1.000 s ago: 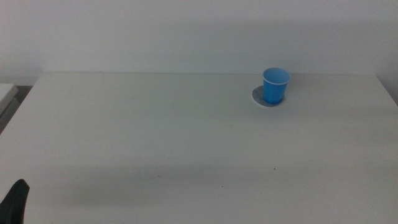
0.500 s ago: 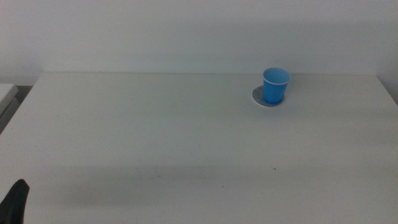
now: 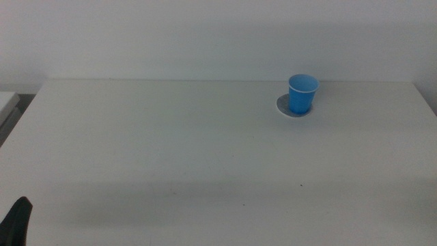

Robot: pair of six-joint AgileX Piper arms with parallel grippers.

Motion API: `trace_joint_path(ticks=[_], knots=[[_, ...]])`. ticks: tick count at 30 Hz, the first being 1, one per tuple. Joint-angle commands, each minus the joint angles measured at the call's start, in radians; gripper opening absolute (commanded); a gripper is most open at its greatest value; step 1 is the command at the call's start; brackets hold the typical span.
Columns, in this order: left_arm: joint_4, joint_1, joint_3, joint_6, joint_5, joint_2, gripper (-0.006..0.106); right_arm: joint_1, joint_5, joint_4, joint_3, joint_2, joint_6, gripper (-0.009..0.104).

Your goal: Place an empty cup on a cup mat.

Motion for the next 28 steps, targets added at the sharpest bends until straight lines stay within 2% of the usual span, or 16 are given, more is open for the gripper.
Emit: trace_joint_path(ticks=[1, 7, 15, 17, 21, 28], knots=[[-0.002, -0.001, 0.000, -0.003, -0.013, -0.004, 0.094, 0.003, -0.014, 0.004, 0.059, -0.026, 0.014, 0.093], [-0.002, -0.001, 0.000, -0.003, -0.013, -0.004, 0.094, 0.004, -0.001, -0.011, 0.104, -0.026, -0.001, 0.093], [-0.002, -0.001, 0.000, -0.003, -0.013, -0.004, 0.094, 0.004, -0.109, -0.011, 0.149, -0.026, 0.014, 0.093], [-0.002, -0.001, 0.000, -0.003, -0.013, -0.004, 0.094, 0.004, -0.125, -0.034, 0.149, -0.026, 0.017, 0.093], [-0.002, -0.001, 0.000, -0.003, -0.013, -0.004, 0.094, 0.004, -0.150, -0.038, 0.149, -0.026, 0.017, 0.093], [-0.002, -0.001, 0.000, -0.003, -0.013, -0.004, 0.094, 0.004, -0.142, -0.019, 0.149, -0.026, 0.015, 0.093]])
